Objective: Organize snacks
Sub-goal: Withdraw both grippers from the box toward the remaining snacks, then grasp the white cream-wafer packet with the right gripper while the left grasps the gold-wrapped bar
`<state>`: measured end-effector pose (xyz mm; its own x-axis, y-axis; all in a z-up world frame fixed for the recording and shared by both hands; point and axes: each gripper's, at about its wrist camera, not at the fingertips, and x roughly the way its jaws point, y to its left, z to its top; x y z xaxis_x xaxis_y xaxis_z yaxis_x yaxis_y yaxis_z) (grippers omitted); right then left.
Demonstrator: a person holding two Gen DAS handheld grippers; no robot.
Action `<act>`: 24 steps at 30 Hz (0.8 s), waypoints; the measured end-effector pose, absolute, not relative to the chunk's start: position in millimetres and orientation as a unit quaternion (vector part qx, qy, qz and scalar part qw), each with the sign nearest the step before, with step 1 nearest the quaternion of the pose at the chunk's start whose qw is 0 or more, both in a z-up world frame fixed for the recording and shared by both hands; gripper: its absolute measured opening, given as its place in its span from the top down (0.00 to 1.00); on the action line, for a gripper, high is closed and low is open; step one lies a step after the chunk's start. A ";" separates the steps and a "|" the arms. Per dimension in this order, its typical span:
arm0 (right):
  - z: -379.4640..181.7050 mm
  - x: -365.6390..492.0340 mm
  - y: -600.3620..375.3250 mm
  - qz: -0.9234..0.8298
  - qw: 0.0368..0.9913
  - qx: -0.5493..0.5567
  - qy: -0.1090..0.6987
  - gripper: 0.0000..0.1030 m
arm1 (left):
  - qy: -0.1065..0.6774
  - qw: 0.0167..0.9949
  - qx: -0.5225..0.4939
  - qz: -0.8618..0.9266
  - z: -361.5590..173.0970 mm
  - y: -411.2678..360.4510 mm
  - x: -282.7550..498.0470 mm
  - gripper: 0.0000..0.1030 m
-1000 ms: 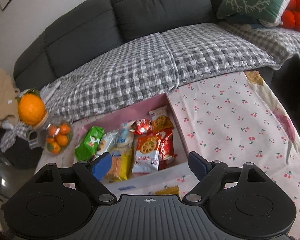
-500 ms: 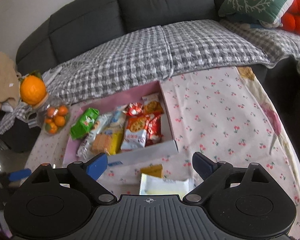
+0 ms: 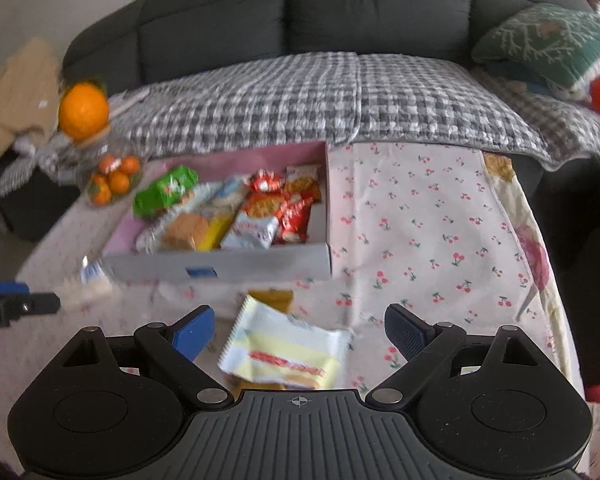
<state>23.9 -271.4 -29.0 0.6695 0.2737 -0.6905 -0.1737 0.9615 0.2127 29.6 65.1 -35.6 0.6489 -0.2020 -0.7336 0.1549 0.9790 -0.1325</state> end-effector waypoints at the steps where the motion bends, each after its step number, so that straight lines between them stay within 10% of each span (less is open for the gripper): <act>1: -32.5 22.4 -272.2 0.127 0.912 0.056 0.387 0.09 | 0.410 0.906 -0.028 -0.102 -38.5 62.1 26.8 0.01; 24: -72.1 25.8 -262.7 0.228 0.890 -0.042 0.393 0.12 | 0.444 0.878 0.049 -0.169 -73.3 -25.2 18.1 0.01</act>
